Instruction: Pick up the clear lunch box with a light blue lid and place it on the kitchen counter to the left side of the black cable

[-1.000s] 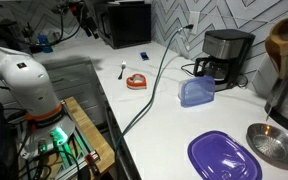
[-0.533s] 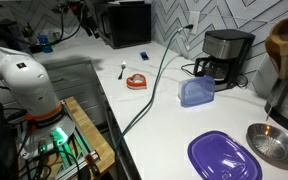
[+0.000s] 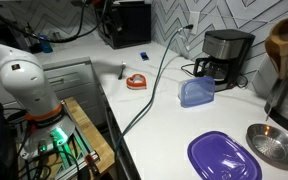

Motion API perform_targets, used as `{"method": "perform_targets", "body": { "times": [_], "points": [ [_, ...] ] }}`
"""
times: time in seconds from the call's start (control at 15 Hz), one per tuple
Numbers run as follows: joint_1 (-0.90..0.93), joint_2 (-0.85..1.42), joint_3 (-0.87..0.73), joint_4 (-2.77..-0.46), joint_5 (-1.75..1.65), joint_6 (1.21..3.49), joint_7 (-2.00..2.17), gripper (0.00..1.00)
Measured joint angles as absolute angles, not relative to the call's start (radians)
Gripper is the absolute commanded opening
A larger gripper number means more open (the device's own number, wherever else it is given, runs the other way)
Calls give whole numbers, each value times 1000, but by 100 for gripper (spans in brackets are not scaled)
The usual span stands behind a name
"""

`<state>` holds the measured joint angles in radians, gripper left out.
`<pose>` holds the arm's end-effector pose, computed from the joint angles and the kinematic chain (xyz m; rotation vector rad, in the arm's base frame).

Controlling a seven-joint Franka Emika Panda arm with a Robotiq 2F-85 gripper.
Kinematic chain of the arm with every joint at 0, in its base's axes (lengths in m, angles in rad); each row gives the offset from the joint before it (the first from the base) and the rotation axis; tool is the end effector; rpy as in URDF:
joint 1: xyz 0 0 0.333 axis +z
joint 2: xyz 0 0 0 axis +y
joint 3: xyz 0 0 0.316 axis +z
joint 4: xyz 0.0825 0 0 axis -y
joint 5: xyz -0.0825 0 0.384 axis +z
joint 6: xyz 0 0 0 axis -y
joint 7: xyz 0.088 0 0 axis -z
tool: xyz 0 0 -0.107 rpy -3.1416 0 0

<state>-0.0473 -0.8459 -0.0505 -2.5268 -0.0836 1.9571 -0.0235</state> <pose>0.3207 -0.0403 0.5648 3.0543 -0.0638 0.4198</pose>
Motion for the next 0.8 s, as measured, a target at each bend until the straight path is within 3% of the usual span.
{"method": "perform_targets", "body": {
  "times": [0.8],
  "points": [
    [-197,-483,-369,-2332,-124,2058,-345,100]
  ]
}}
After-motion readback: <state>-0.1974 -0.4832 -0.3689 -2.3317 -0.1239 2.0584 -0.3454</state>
